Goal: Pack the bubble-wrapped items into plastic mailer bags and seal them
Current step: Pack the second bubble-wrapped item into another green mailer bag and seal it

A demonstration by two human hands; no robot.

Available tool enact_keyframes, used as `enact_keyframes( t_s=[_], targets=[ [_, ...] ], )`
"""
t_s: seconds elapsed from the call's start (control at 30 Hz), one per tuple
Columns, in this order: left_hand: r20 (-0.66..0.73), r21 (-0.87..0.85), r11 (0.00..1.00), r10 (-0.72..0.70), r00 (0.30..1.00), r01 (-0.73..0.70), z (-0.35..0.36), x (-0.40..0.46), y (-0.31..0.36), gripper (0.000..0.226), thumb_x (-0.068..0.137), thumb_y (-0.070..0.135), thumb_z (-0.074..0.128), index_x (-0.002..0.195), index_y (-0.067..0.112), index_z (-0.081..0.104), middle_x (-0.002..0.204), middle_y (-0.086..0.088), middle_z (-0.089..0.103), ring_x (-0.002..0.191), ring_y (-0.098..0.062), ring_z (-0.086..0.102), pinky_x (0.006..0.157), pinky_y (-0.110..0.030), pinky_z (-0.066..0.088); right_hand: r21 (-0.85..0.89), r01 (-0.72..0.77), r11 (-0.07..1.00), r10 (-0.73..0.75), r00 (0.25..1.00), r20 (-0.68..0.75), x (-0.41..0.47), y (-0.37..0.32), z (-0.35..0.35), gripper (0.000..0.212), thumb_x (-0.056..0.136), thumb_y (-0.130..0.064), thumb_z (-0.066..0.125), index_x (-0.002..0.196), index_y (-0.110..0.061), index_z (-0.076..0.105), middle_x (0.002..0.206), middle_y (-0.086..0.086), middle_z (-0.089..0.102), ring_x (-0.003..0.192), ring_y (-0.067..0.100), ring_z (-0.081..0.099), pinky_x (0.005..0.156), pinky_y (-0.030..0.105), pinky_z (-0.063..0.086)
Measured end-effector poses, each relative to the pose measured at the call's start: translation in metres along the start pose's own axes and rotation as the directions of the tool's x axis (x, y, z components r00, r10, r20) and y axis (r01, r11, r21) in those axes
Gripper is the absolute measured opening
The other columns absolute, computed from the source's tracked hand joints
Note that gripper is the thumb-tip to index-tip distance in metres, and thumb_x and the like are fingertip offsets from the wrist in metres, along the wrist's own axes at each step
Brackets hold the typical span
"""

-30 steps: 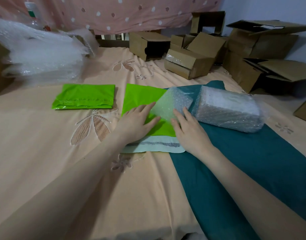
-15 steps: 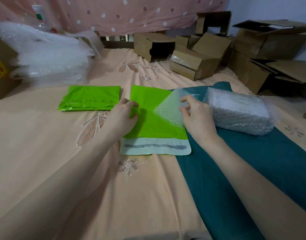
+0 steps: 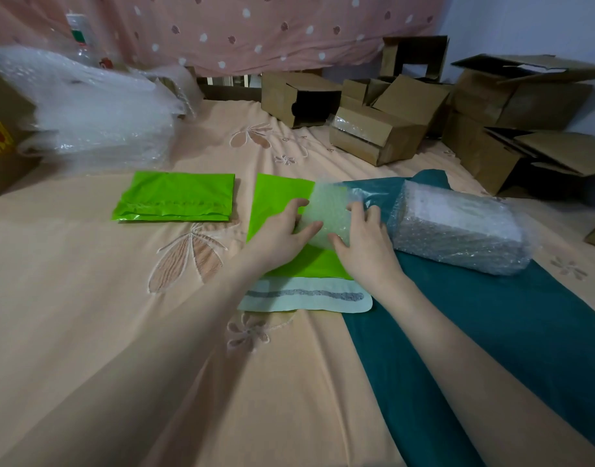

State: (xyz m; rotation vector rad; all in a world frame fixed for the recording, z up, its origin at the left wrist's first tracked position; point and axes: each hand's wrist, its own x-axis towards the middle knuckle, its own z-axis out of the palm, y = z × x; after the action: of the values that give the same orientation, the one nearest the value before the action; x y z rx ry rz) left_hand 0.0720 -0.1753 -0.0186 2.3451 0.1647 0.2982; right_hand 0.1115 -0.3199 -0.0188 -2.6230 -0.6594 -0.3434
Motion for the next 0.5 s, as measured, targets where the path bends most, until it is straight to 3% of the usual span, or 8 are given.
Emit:
enact_keyframes(
  t_s=[0.13,0.27,0.33,0.4,0.5],
  targets=[
    [-0.126,-0.29,0.947,-0.178,0.976,0.135,-0.001,0.001,0.01,0.066,0.084,0.04,0.064,0.136,0.016,0.031,0.098,0.001,0.053,0.092,-0.017,0.053,0.076,-0.024,0.037,0.184,0.112,0.976,-0.104,0.993,-0.053,-0.003,-0.003,-0.001,0.052,0.085,-0.013,0.065,0.129,-0.01,0.036,0.12,0.013,0.037,0.102,0.033,0.052,0.08,0.033,0.04],
    [-0.071,-0.442,0.877,-0.244,0.967,0.189,-0.009,-0.002,0.01,0.039,0.086,0.025,0.064,0.12,0.014,0.051,0.097,-0.002,0.061,0.088,-0.014,0.057,0.071,-0.022,0.046,0.388,0.151,0.909,-0.118,0.987,-0.108,-0.005,-0.007,-0.005,0.067,0.078,0.003,0.065,0.133,-0.017,0.033,0.122,0.004,0.029,0.095,0.021,0.055,0.085,0.034,0.049],
    [-0.036,-0.542,0.823,-0.223,0.974,0.169,-0.016,-0.006,0.009,0.026,0.088,0.015,0.059,0.113,0.012,0.055,0.099,-0.005,0.067,0.085,-0.013,0.063,0.072,-0.019,0.05,0.519,0.083,0.851,-0.03,0.993,-0.111,-0.003,-0.009,-0.007,0.071,0.078,0.001,0.066,0.135,-0.018,0.029,0.123,-0.001,0.029,0.097,0.016,0.054,0.088,0.029,0.048],
    [-0.019,-0.588,0.797,-0.182,0.983,0.137,-0.023,-0.012,0.008,0.024,0.089,0.011,0.056,0.113,0.011,0.055,0.088,0.001,0.067,0.076,-0.006,0.064,0.069,-0.016,0.051,0.673,-0.068,0.737,0.093,0.996,-0.001,0.001,-0.01,-0.011,0.079,0.079,-0.011,0.07,0.14,-0.02,0.022,0.125,-0.001,0.036,0.105,0.016,0.053,0.092,0.029,0.046],
    [0.018,-0.587,0.802,-0.124,0.992,0.111,-0.032,-0.018,0.005,0.025,0.089,0.011,0.056,0.114,0.014,0.056,0.085,0.002,0.066,0.077,-0.009,0.063,0.076,-0.023,0.05,0.839,-0.348,0.417,0.168,0.937,0.306,0.005,-0.01,-0.018,0.075,0.08,-0.026,0.072,0.14,-0.022,0.028,0.12,0.0,0.058,0.107,0.018,0.061,0.095,0.037,0.049]
  ],
)
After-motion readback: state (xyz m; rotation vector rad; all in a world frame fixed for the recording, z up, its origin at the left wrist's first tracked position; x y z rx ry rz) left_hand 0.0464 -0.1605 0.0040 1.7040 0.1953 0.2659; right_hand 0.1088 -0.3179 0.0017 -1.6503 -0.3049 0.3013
